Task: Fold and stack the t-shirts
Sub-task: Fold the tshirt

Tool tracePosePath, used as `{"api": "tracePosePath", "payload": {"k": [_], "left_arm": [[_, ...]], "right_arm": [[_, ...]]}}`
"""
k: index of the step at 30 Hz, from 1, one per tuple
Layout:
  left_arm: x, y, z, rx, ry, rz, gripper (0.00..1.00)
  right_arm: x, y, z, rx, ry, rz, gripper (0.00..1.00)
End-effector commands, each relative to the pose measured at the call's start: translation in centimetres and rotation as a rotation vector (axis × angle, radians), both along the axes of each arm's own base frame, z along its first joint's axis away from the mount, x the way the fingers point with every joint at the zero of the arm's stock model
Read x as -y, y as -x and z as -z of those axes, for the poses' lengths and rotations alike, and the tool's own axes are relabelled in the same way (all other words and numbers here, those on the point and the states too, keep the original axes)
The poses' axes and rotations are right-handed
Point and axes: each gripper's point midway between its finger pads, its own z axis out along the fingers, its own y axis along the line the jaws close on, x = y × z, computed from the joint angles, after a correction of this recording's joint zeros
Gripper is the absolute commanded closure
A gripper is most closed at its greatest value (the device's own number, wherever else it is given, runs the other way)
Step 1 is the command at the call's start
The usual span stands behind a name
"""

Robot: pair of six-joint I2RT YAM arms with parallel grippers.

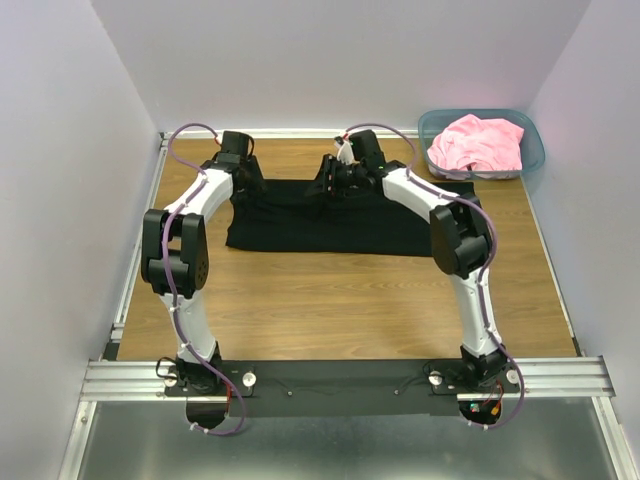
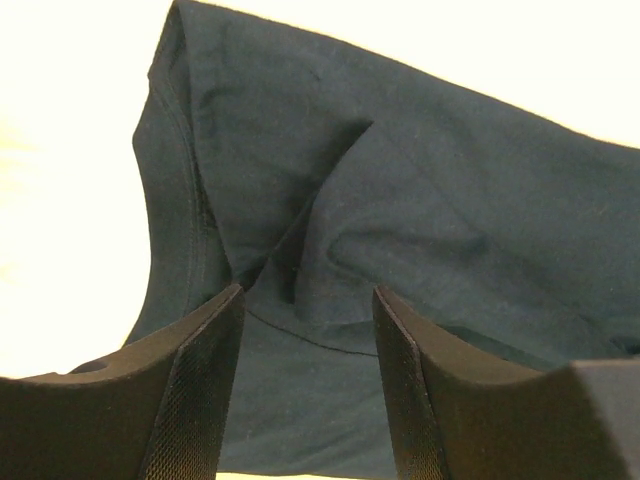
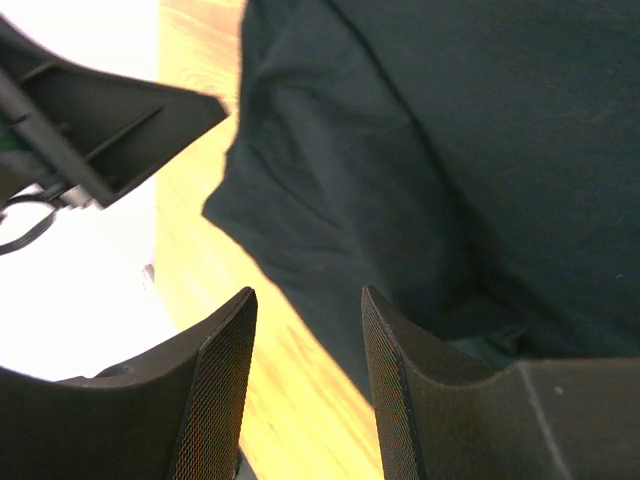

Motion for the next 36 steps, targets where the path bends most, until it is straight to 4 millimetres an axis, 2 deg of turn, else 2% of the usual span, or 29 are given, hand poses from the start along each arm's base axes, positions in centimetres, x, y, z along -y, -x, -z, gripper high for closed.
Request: {"api": "tracePosePath", "payload": {"k": [1, 3, 4, 10, 14, 18, 22, 25, 26, 29, 34, 36], "left_arm": [[0.6, -0.4, -2.0, 0.059, 0.048, 0.011, 0.37], [0.4, -0.5, -2.2, 0.065, 0.046, 0.006, 0.37], [0.4, -0.5, -2.3, 0.069, 0.046, 0.005, 0.37], [0.4, -0.6, -1.8, 0.062, 0.046, 0.010, 0.42], [1.1, -0.7, -1.5, 0.062, 0.078, 0.044, 0.44], [1.7, -1.0, -1.2, 0.067, 0.097, 0.070, 0.47], [1.9, -1.6, -0.5, 0.059, 0.101, 0.075, 0.53], [2.1, -2.1, -0.6, 0.062, 0.105, 0.081, 0.65], [2.3, -2.3, -0.9, 0.072, 0.116, 0.087, 0.71], [2.7, -2.6, -1.1, 0.091, 0.129, 0.097, 0.71], [3.2, -2.9, 1.4, 0.050, 0.142, 0.115, 0.72], [3.1, -3.0, 2.5, 0.031, 0.134, 0.112, 0.73]], "right_arm": [[-0.1, -0.5, 2.6, -0.028, 0.021, -0.011, 0.46], [1.0, -1.4, 3.4, -0.032, 0.032, 0.011, 0.46], [1.5, -1.9, 4.5, -0.041, 0.049, 0.029, 0.46], [6.3, -5.3, 8.1, -0.046, 0.117, 0.135, 0.47], [7.5, -6.8, 7.8, 0.011, 0.154, 0.164, 0.47], [7.1, -7.3, 5.8, 0.049, 0.127, 0.158, 0.47], [7.1, -6.8, 4.1, 0.053, 0.110, 0.159, 0.47], [6.8, -5.8, 3.6, 0.015, 0.078, 0.148, 0.48], [6.2, -4.9, 3.6, -0.020, 0.057, 0.131, 0.49], [4.5, -3.0, 3.3, -0.049, 0.037, 0.088, 0.50], [2.6, -0.9, 3.1, -0.037, 0.079, 0.100, 0.53], [2.3, -1.2, 2.1, 0.010, 0.104, 0.141, 0.57]]}}
